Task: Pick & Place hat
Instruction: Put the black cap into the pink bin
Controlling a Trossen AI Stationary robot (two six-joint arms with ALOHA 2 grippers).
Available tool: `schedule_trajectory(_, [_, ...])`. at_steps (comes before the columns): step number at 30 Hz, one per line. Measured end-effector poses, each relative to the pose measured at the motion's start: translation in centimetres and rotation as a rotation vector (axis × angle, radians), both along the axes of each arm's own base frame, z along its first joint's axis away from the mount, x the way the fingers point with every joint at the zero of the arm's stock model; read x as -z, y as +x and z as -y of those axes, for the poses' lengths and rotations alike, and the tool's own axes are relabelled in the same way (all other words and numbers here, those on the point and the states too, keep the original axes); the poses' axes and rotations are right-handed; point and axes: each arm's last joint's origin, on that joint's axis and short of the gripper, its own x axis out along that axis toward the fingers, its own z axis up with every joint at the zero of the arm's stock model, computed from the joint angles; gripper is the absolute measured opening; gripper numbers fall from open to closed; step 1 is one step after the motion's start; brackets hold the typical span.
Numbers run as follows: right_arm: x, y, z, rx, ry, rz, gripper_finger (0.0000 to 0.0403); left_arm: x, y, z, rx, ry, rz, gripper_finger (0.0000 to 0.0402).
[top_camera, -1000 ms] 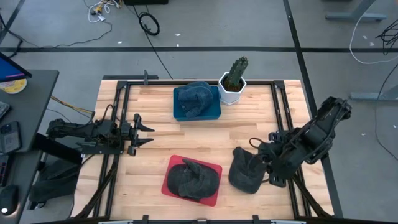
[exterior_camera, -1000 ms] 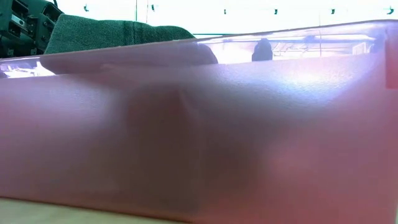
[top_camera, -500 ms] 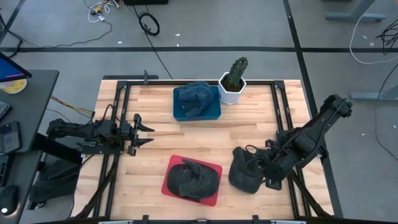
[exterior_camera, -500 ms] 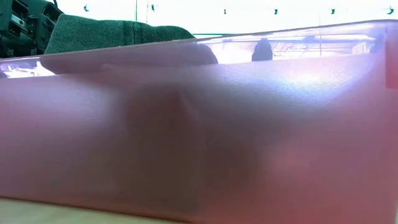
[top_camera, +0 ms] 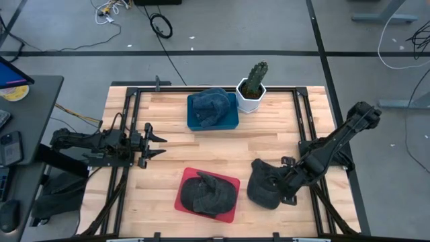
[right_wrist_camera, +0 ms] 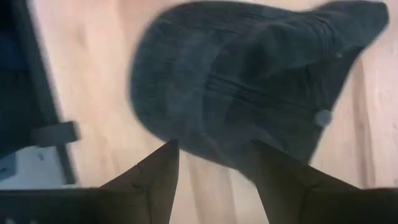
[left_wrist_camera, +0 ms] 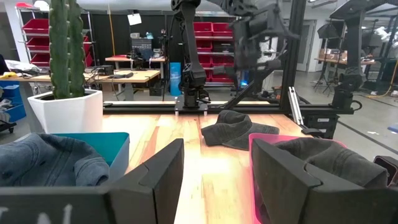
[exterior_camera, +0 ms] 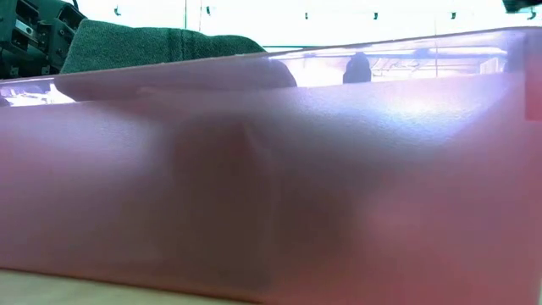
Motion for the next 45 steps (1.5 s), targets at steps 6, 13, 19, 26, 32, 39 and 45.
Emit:
schedule_trajectory(6, [3.1, 0.2, 0.9, 0.005, 0.001, 0.012, 0.0198, 0.0, 0.0, 0.0, 0.000, 0.000, 0.000, 0.0193])
schedule_trajectory(13, [5.8, 0.4, 0.9, 0.006, 0.119, 0.047, 0.0198, 0.0, 0.0, 0.0, 0.000, 0.000, 0.000, 0.0193])
schedule_trajectory(19, [6.9, 0.0, 1.3, 0.015, 0.110, 0.028, 0.0198, 0.0, 0.0, 0.0, 0.000, 0.000, 0.000, 0.0193])
schedule_trajectory(26, [7.0, 0.0, 1.4, 0.007, 0.083, 0.051, 0.0159, 0.0, 0.0, 0.0, 0.000, 0.000, 0.000, 0.0193])
schedule_trajectory(32, [7.0, 0.1, 1.3, -0.019, 0.110, 0.053, 0.0042, 0.0, 0.0, 0.0, 0.000, 0.000, 0.000, 0.0193])
schedule_trajectory(39, [6.7, 0.7, 1.1, -0.069, 0.228, 0.049, 0.0006, 0.0, 0.0, 0.0, 0.000, 0.000, 0.000, 0.0193])
schedule_trajectory(45, [4.8, 1.6, 0.7, -0.168, 0.237, 0.102, 0.0002, 0.0, 0.0, 0.0, 0.000, 0.000, 0.000, 0.0193])
